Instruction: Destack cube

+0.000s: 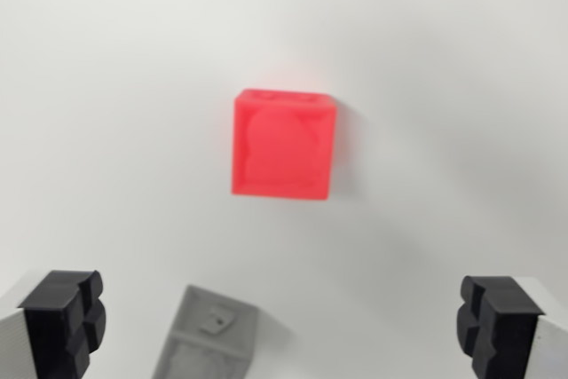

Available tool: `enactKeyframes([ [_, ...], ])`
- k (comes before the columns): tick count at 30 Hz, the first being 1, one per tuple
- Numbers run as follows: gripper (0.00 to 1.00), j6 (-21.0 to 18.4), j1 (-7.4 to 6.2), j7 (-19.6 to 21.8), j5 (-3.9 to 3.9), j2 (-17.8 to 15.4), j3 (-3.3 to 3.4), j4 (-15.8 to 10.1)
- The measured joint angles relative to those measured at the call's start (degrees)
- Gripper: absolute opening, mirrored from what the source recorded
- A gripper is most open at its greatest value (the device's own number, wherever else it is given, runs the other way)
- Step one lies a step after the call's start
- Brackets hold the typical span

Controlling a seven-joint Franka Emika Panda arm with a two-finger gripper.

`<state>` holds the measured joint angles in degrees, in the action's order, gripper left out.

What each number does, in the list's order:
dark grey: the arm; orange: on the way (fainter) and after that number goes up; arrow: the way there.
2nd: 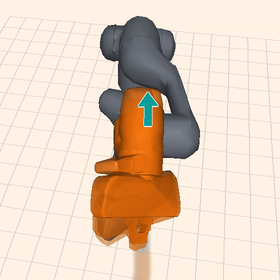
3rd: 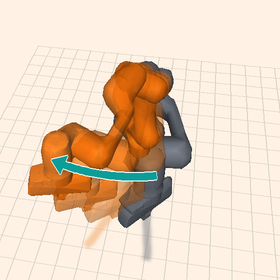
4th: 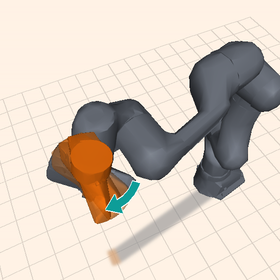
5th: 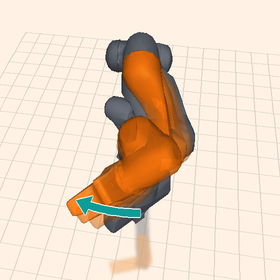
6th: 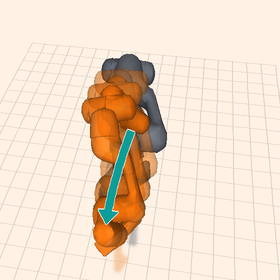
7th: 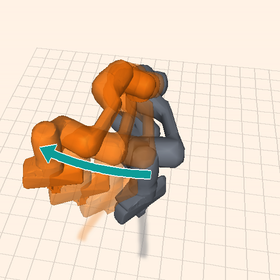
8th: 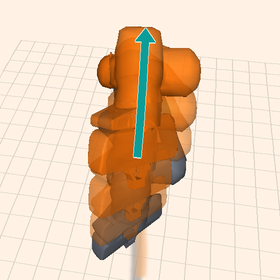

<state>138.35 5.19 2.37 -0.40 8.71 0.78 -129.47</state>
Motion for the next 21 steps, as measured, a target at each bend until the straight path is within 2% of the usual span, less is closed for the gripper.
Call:
enactKeyframes([
  [21,1.00,-11.10,0.00,0.06,0.11,-7.05,0.00,4.00],
])
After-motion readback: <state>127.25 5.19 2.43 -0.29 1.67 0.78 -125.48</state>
